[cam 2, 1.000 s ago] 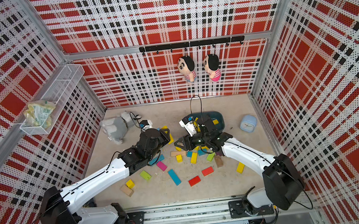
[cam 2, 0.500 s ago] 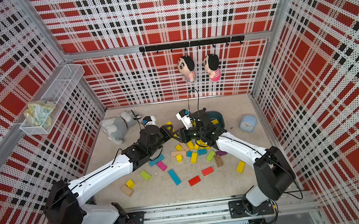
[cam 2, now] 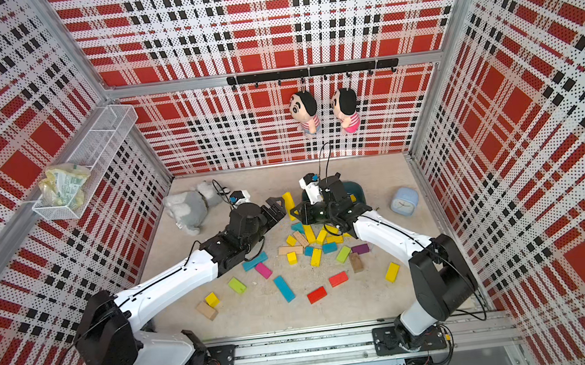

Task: Pick out the yellow building blocks
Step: Pick up the building block from the center of the board, then place the building block in the storage box.

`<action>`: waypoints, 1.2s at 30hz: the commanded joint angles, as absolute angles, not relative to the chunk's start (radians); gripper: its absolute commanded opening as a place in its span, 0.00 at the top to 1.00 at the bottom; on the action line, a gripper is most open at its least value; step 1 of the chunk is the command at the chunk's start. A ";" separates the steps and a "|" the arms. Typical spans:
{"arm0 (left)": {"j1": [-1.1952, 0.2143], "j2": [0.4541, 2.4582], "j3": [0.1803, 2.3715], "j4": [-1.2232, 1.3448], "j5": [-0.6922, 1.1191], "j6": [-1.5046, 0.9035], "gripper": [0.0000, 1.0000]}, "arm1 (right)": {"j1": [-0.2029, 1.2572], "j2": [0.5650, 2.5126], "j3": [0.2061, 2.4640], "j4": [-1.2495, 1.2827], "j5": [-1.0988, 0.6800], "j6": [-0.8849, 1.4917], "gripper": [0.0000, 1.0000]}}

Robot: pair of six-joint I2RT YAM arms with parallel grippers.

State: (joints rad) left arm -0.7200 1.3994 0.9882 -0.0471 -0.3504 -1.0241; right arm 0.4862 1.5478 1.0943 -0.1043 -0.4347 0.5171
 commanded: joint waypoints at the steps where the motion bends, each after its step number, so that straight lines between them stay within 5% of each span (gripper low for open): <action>1: -0.671 1.408 1.004 -0.212 -0.455 -1.119 0.02 | 0.405 1.581 1.145 -0.246 -0.288 0.532 1.00; 15: -0.518 1.324 0.888 -0.656 -0.511 -1.265 0.02 | 0.361 1.835 1.340 -0.393 -0.056 0.497 0.99; 25: -0.476 1.205 0.700 -0.761 -0.472 -1.343 0.03 | 0.348 1.848 1.343 -0.389 -0.027 0.487 0.60; 36: -0.446 1.054 0.557 -0.794 -0.413 -1.383 0.06 | 0.347 1.706 1.286 -0.393 -0.018 0.476 0.52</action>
